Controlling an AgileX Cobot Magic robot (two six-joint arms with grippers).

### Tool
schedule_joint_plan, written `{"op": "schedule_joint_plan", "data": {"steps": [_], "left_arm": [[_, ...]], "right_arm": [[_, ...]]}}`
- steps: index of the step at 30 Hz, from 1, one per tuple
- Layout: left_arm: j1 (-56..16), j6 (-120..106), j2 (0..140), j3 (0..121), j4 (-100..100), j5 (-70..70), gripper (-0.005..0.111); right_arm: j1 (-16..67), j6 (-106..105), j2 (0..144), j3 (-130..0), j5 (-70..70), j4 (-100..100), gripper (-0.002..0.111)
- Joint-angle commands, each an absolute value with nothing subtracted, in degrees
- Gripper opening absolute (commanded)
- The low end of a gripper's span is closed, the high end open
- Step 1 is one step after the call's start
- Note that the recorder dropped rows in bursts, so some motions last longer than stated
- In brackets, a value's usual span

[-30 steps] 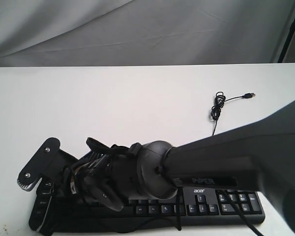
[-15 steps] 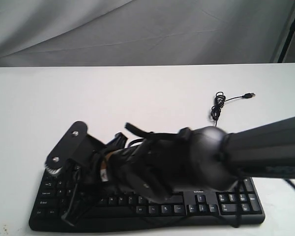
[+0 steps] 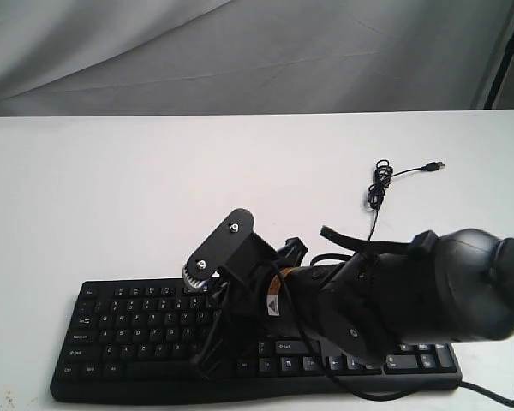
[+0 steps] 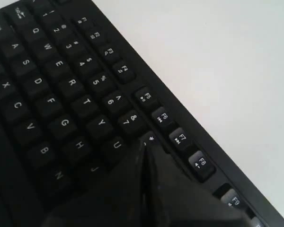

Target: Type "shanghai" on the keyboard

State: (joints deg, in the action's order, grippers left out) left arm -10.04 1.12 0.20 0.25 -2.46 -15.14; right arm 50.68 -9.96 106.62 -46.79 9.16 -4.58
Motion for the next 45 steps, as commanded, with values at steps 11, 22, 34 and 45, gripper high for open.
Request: {"op": "schedule_joint_plan", "data": {"steps": [11, 22, 34, 45], "left_arm": [[-10.2, 1.3, 0.0, 0.0, -2.5, -15.0, 0.000], [-10.2, 1.3, 0.0, 0.0, -2.5, -15.0, 0.000], [-10.2, 1.3, 0.0, 0.0, -2.5, -15.0, 0.000], [-10.2, 1.3, 0.0, 0.0, -2.5, -15.0, 0.000]], "right_arm": [[50.7, -10.2, 108.4, -46.7, 12.6, -4.8, 0.000], [50.9, -10.2, 108.4, -46.7, 10.8, -4.8, 0.000], [51.4, -10.1, 110.7, -46.7, 11.8, -4.9, 0.000], [51.5, -10.3, 103.7, -45.9, 10.5, -2.8, 0.000]]}}
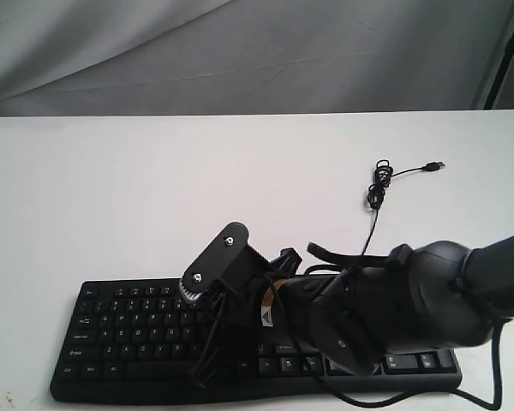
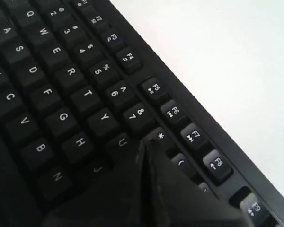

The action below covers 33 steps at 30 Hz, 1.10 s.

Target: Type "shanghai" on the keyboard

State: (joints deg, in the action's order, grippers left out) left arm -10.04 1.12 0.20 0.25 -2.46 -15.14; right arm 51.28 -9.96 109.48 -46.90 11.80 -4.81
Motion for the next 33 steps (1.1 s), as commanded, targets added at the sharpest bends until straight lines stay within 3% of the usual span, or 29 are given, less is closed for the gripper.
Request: {"op": "schedule_joint_plan", "data": {"steps": [1, 8, 22, 28, 33], "left_arm": [[-10.2, 1.3, 0.0, 0.0, -2.5, -15.0, 0.000], [-10.2, 1.3, 0.0, 0.0, -2.5, -15.0, 0.000], [-10.2, 1.3, 0.0, 0.0, -2.5, -15.0, 0.000], [-10.2, 1.3, 0.0, 0.0, -2.5, -15.0, 0.000], [-10.2, 1.3, 0.0, 0.0, -2.5, -15.0, 0.000]], "right_arm": [[52.0, -10.3, 101.2, -44.7, 10.5, -2.2, 0.000], [56.1, -9.4, 80.1, -30.5, 9.9, -3.0, 0.000], [59.5, -9.4, 62.1, -17.9, 10.0, -3.2, 0.000], [59.4, -9.4, 54.2, -17.1, 8.1, -3.5, 0.000], [54.0, -9.4, 47.5, -16.8, 4.8, -5.8, 0.000]]}}
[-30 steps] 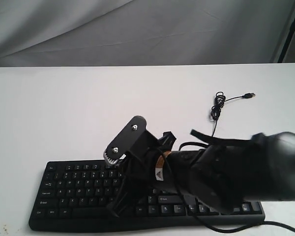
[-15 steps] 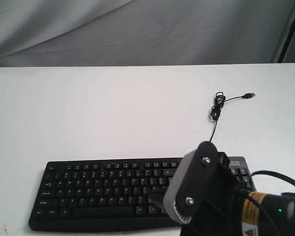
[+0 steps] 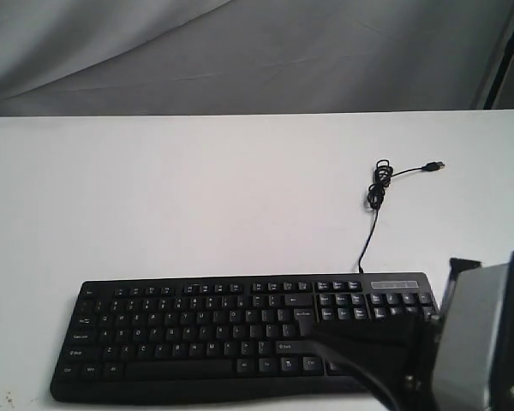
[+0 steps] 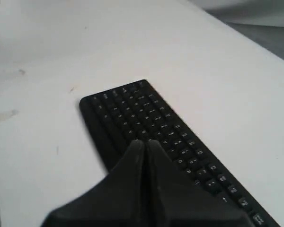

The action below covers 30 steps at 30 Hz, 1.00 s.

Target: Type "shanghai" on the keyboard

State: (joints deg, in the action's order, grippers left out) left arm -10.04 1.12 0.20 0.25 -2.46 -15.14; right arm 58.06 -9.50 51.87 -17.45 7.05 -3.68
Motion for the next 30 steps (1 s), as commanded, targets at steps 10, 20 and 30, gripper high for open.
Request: {"op": "schedule_joint_plan", "data": {"steps": [10, 20, 30], "left_arm": [[-10.2, 1.3, 0.0, 0.0, -2.5, -15.0, 0.000], [-10.2, 1.3, 0.0, 0.0, -2.5, -15.0, 0.000], [-10.2, 1.3, 0.0, 0.0, -2.5, -15.0, 0.000]], "right_arm": [[34.7, -9.4, 30.9, -11.7, -2.3, -2.5, 0.000], [17.9, -9.4, 6.7, -2.5, -5.7, -2.5, 0.000], [11.5, -9.4, 0.0, 0.0, -11.5, -2.5, 0.000]]}}
